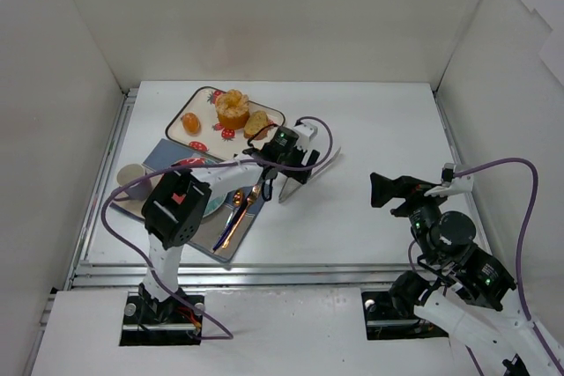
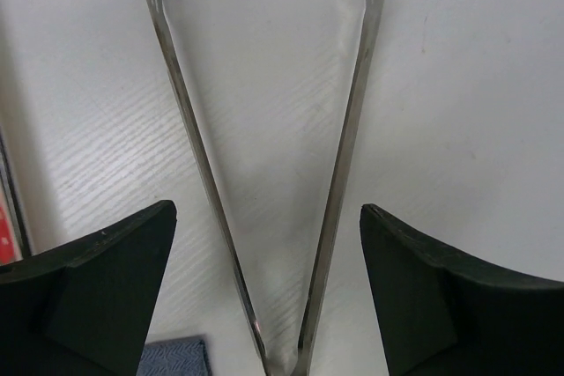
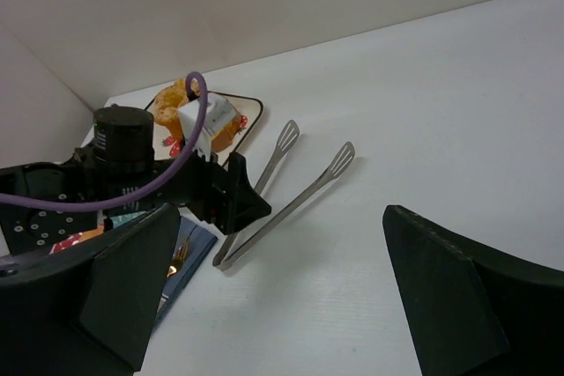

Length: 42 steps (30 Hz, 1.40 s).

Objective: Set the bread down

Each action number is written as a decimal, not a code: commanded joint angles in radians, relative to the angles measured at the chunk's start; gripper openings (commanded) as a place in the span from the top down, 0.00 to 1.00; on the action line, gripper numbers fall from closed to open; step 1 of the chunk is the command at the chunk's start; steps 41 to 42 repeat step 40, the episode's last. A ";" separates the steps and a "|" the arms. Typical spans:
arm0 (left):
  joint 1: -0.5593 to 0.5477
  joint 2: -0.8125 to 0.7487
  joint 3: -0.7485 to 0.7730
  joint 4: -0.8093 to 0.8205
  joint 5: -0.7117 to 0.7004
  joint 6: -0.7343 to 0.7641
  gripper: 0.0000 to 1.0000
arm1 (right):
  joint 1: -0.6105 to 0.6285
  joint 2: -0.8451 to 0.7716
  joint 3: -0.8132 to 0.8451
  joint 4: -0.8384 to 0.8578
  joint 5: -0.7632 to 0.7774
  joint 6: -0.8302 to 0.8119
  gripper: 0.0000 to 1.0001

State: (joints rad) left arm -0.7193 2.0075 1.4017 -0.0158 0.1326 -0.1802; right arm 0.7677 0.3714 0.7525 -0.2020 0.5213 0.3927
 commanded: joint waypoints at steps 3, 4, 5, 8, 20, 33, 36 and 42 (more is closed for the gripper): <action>-0.019 -0.177 0.101 -0.076 -0.056 0.053 0.19 | 0.004 0.017 0.004 0.050 0.036 0.002 0.02; -0.019 -0.220 0.103 -0.093 -0.056 0.062 0.19 | 0.004 0.018 0.004 0.052 0.034 0.003 0.02; -0.029 -0.242 0.115 -0.134 -0.073 0.064 0.19 | 0.005 0.021 0.004 0.053 0.026 0.005 0.02; -0.058 -0.360 0.106 -0.200 -0.128 0.079 0.13 | 0.005 0.056 0.019 0.050 0.014 0.012 0.02; -0.118 -0.892 -0.232 -0.216 -0.329 0.067 0.00 | 0.004 0.057 0.030 0.053 -0.101 0.003 0.02; -0.127 -1.191 -0.385 -0.151 -0.346 0.102 0.00 | 0.004 0.074 0.016 0.075 -0.106 -0.018 0.02; -0.127 -1.179 -0.385 -0.156 -0.340 0.099 0.00 | 0.007 0.078 0.019 0.075 -0.106 -0.022 0.02; -0.127 -1.158 -0.372 -0.164 -0.327 0.099 0.00 | 0.004 0.078 0.019 0.075 -0.099 -0.023 0.02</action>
